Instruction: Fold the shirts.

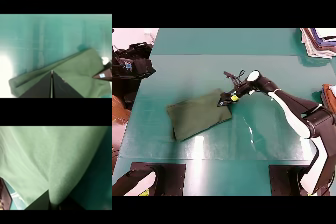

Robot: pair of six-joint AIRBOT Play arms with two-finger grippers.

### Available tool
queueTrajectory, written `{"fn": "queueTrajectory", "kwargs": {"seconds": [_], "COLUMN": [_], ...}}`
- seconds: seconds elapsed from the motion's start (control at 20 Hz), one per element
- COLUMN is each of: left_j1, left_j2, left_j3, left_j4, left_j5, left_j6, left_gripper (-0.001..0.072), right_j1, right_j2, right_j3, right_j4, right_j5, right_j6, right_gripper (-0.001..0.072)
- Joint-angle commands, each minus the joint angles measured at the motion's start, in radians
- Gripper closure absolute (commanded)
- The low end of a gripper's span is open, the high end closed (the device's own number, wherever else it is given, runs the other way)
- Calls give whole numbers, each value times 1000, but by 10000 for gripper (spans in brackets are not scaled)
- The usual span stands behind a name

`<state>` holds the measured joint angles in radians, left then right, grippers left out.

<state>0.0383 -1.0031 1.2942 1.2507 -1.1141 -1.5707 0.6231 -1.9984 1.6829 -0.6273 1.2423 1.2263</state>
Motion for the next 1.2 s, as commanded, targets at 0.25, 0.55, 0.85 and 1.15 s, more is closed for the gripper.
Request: {"fn": "queueTrajectory", "kwargs": {"seconds": [0.25,0.55,0.85,1.15], "left_j1": [-269,-463,-499,-499], "left_j2": [-3,-3,-3,-5], "left_j3": [0,0,0,0], "left_j4": [-29,-29,-41,-43], "left_j5": [61,251,331,331], "left_j6": [-4,-22,-56,-56], "left_gripper": [676,676,676,676], "right_j1": [-276,-734,-1156,-1323], "right_j2": [157,371,399,379], "right_j3": [90,74,74,82], "right_j4": [-58,-204,-234,-227], "right_j5": [50,66,15,-76], "right_j6": [8,8,8,8], "right_gripper": [694,694,694,694]}}
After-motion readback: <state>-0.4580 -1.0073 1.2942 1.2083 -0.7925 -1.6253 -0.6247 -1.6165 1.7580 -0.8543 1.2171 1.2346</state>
